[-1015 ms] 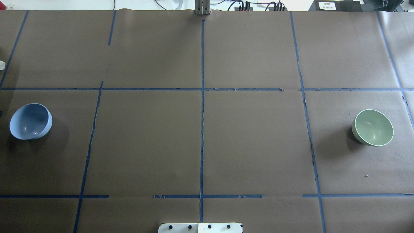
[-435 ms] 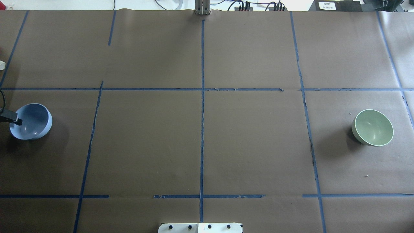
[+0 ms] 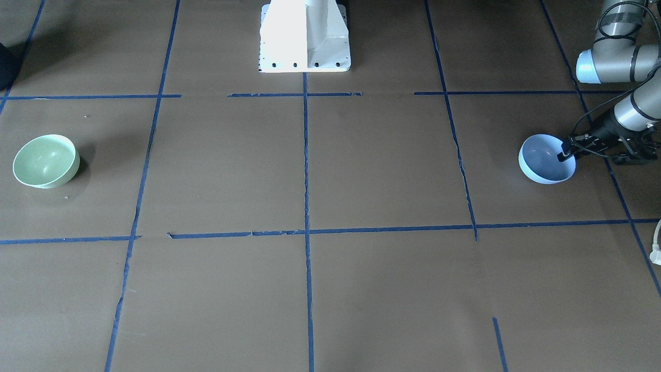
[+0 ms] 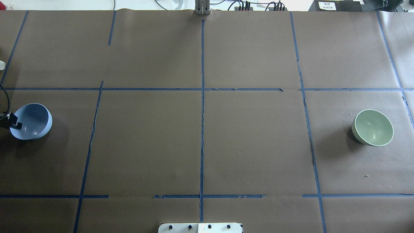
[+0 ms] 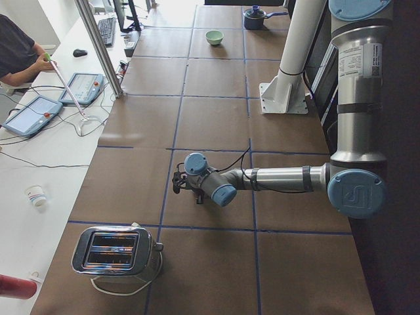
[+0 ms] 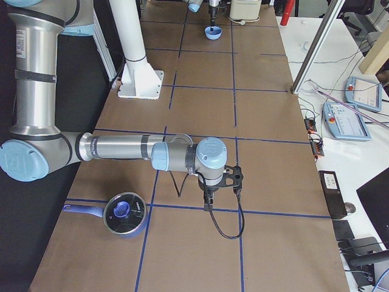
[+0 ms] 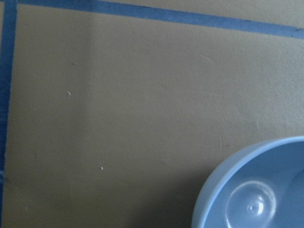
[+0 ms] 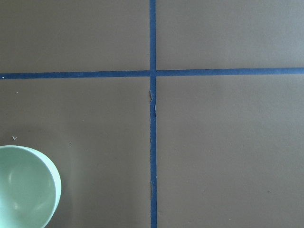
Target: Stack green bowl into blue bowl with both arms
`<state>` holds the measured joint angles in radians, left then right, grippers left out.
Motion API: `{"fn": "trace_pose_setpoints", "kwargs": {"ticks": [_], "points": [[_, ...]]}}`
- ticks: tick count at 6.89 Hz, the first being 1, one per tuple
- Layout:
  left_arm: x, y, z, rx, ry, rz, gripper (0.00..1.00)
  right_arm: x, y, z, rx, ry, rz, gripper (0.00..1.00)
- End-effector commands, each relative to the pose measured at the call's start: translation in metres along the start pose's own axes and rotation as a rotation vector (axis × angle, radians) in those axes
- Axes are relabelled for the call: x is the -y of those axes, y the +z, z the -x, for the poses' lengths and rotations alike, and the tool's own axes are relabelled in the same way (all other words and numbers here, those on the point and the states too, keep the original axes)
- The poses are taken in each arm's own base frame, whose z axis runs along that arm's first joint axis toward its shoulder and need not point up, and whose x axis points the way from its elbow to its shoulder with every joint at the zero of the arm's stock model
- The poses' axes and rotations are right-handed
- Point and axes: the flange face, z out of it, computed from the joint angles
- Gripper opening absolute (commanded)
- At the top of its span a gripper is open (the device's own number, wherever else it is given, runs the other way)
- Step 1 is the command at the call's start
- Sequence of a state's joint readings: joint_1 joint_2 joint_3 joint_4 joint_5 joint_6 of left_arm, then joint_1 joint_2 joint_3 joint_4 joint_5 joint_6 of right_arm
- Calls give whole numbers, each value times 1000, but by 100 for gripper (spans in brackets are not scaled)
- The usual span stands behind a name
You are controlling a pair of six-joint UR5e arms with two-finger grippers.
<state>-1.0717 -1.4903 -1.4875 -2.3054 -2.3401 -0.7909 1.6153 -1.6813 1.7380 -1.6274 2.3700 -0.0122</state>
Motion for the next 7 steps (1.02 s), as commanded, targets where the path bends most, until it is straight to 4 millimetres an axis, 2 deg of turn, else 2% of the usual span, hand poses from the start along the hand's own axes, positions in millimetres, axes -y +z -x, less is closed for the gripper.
{"fn": "trace_pose_setpoints", "kwargs": {"ticks": [1,2,3,4,5,6,7], "points": [[0,-7,-12,-17,13,-4,1,0,0,0,0,0,0,100],[-1,-20,-34,-66,30,15,0,0,-3,3,0,-5,-5,100],[-2,-49,-70,-112,14,65,0,0,-6,6,0,-12,-12,100],[7,-81,-120,-106,-4,72,0,0,-6,7,0,-15,-13,100],[25,-110,-180,-108,-55,64,0,-1,-7,7,0,-17,-14,100],[46,-126,-255,-141,-122,32,0,1,-8,8,-2,-28,-24,100],[31,-87,-347,-130,-155,50,0,2,-9,10,10,-30,-29,100]]}}
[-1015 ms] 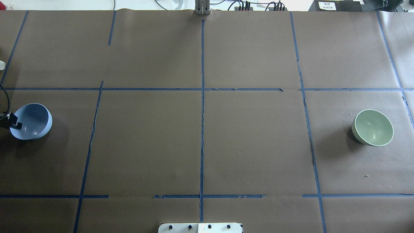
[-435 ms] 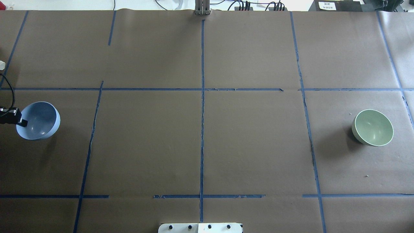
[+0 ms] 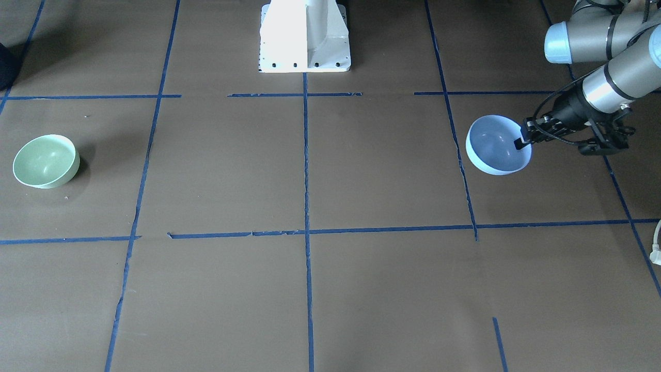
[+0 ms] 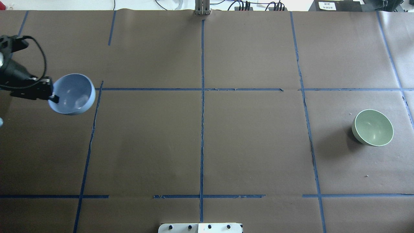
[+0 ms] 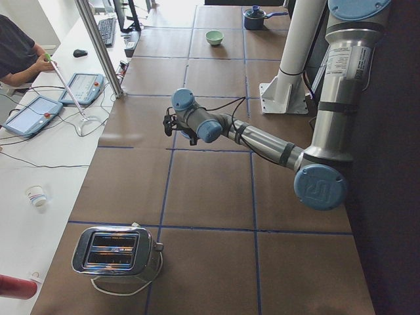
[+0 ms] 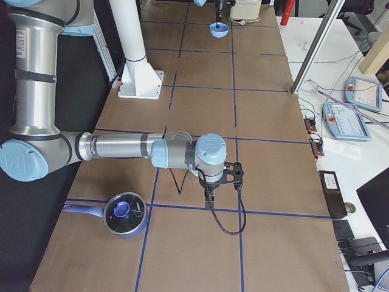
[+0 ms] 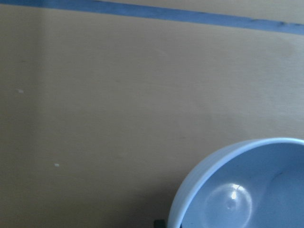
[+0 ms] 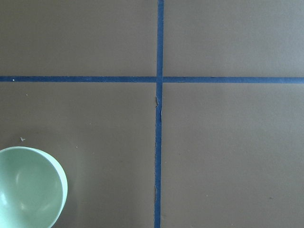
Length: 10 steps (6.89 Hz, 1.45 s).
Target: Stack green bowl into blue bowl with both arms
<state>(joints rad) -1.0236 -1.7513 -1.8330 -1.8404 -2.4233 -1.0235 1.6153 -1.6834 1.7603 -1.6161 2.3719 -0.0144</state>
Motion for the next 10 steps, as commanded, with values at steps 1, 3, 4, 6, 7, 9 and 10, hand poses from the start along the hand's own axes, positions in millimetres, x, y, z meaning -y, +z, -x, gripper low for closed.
{"fn": "trace_pose_setpoints", "kwargs": {"ticks": [1,3,4,6,7,9,10], "points": [[-44,88,-180,9,-81,-24,0,0,0,3,25,-5,-6,100],[-60,136,-293,-12,-164,-43,0,5,2,3,26,-16,-13,100],[-76,161,-318,-1,-143,-73,0,5,0,3,26,-17,-16,100],[-91,179,-321,16,-130,-70,3,5,1,2,26,-15,-14,100],[-90,183,-319,23,-131,-68,8,5,1,3,26,-16,-15,100],[-89,186,-316,30,-130,-67,55,5,1,3,27,-16,-15,100],[-88,186,-314,35,-110,-68,100,5,1,3,27,-16,-13,100]]}}
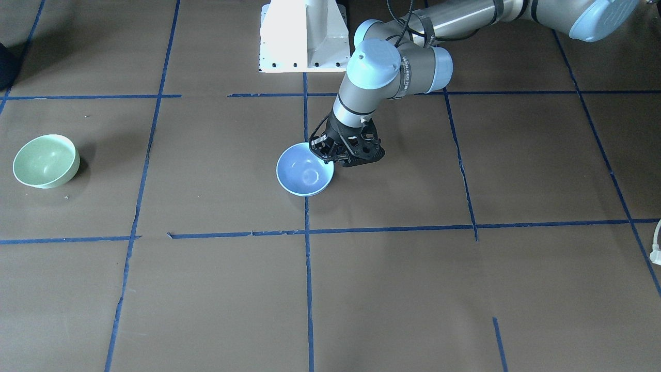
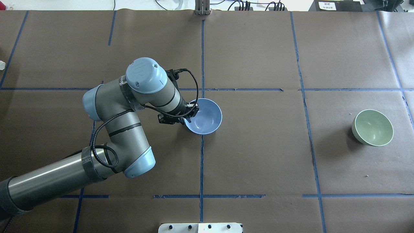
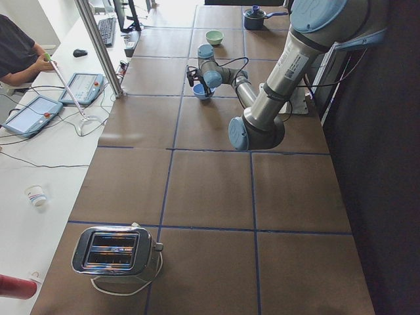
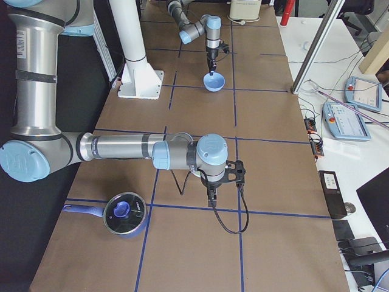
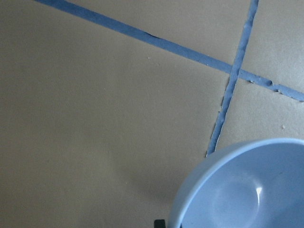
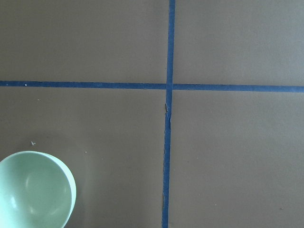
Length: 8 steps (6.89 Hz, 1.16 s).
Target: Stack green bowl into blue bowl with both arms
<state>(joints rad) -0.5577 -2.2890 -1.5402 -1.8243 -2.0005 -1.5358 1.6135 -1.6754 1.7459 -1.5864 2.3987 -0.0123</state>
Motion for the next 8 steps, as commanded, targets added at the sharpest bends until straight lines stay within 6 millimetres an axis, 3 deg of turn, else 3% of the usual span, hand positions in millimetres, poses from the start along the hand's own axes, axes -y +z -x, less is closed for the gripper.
{"fn": "trace_pose_setpoints", "kwargs": {"ticks": [1,3,4,6,8], "points": [[3,-5,3,-2,18,-4,100,0,1,0,8,5,3,100],[28,-50,7,-41,-7,7,100,0,-1,7,51,11,-2,100],[41,-88,18,-37,-25,33,100,-3,-1,8,51,47,-26,100],[33,-159,61,75,51,40,100,-16,22,31,79,98,-93,100],[36,-201,118,108,77,10,100,-37,66,64,112,140,-79,100]]}}
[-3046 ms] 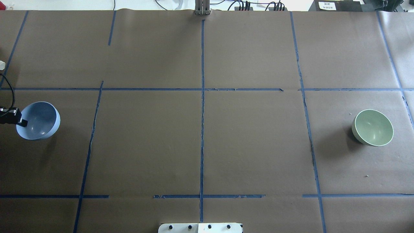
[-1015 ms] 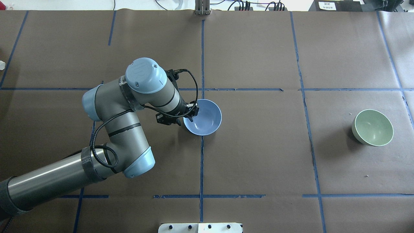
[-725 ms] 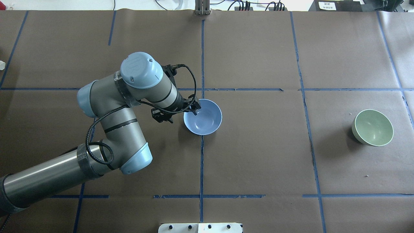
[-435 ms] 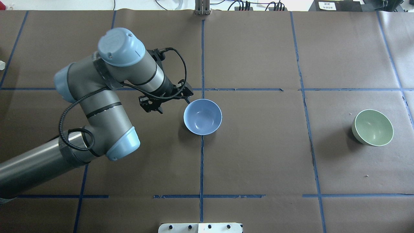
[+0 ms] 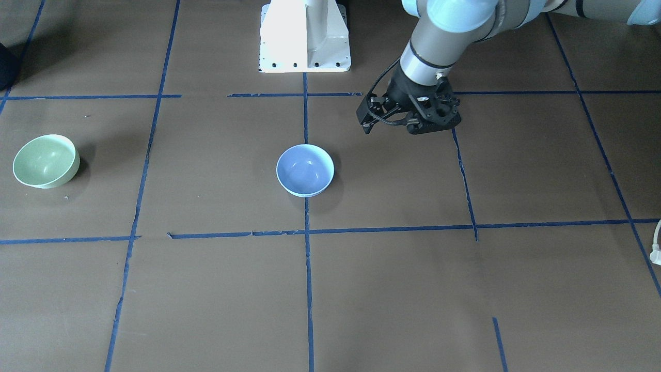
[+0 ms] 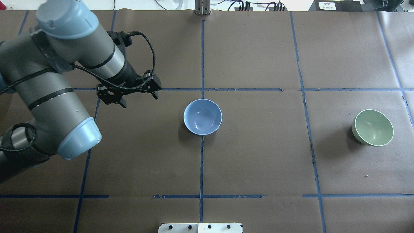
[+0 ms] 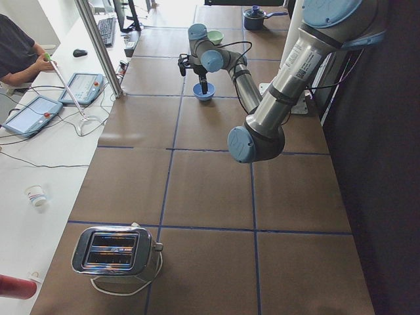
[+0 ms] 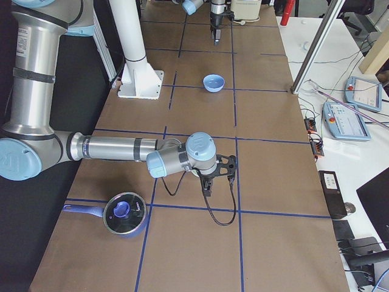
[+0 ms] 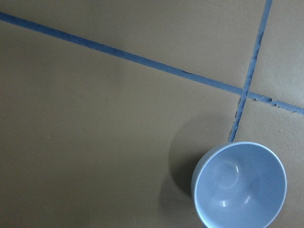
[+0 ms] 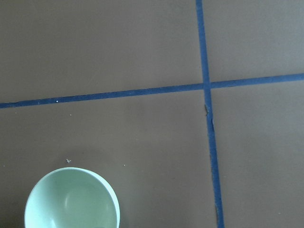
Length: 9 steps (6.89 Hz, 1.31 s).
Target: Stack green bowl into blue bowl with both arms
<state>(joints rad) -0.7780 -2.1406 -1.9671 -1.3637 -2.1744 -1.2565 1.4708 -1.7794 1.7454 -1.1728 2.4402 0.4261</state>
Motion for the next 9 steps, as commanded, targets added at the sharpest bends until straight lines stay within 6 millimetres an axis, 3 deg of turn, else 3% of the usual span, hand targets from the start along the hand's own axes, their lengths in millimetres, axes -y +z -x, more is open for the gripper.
{"fn": "trace_pose_setpoints", "kwargs": {"ticks": [1,3,4,5,7,8,9], "points": [[-10,-42,58,48,59,-20,100,-22,42,25,30,40,26,100],[-7,-73,91,120,124,-23,100,-34,84,41,-9,21,49,100],[-9,-86,118,139,126,-30,100,-44,114,34,-29,1,61,100],[-14,-85,141,159,146,-25,100,-49,132,33,-13,2,69,100],[-11,-85,149,170,146,-26,100,-53,149,50,-9,15,95,99],[-11,-86,150,171,144,-27,100,-54,151,46,-15,45,99,72],[-9,-87,152,172,138,-30,100,-54,151,47,-13,53,99,15]]}}
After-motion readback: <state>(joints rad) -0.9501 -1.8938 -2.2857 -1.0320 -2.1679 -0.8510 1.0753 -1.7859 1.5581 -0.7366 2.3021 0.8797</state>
